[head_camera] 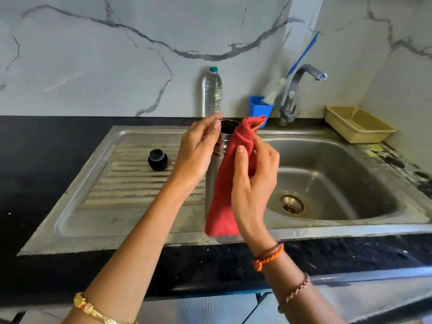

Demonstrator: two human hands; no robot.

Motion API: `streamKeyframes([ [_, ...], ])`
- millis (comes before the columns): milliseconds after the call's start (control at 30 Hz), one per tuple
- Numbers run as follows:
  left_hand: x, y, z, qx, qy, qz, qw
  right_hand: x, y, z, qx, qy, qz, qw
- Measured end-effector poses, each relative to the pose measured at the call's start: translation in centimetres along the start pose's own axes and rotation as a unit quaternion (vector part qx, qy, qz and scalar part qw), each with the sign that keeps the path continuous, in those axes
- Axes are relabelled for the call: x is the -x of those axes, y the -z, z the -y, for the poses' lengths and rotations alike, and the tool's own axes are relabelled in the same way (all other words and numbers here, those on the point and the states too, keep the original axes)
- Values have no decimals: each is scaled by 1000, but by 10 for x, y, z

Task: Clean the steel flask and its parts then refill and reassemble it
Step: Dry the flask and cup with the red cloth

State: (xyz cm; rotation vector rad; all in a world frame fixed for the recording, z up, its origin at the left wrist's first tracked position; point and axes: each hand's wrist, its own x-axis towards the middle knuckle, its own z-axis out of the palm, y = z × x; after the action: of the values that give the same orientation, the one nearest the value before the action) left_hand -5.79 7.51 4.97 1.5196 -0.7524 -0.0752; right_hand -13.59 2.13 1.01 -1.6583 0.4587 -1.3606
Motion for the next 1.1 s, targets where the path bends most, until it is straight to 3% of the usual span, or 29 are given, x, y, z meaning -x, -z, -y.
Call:
streamKeyframes([
  [100,3,0,4,-27,-9,-63,998,-8,-7,-7,-10,-9,-3,1000],
  [200,7,0,1,-19,25,-46,998,-27,-4,-10,-11,-55,0,998],
  [300,6,-6,-5,-85,12,-51,995,-50,0,-10,-7,-84,57,995],
  [467,-12,4,-13,6,20,-1,1000,-93,-16,-9,-67,-175,162,969],
  [533,-12,3,-12,-3,21,29,999,-81,-12,-9,-42,-154,141,977],
  [633,-9,-2,-9,-13,34,3,999,-33,-2,-5,6,-37,27,999],
  [700,-6,-3,-4,-7,40,-4,999,-13,-2,-3,10,-15,-8,1000],
  [800,3,-6,4,4,37,-18,999,-24,-6,-10,5,-72,6,997],
  [933,7,-16,7,3,35,-43,998,-65,-7,-26,-32,-196,109,974],
  [1000,-6,-13,1,-9,31,-53,998,-85,-11,-22,-28,-185,138,973],
  [1100,-15,-11,-10,-17,26,-103,994,-79,-13,-8,-21,-132,89,987],
])
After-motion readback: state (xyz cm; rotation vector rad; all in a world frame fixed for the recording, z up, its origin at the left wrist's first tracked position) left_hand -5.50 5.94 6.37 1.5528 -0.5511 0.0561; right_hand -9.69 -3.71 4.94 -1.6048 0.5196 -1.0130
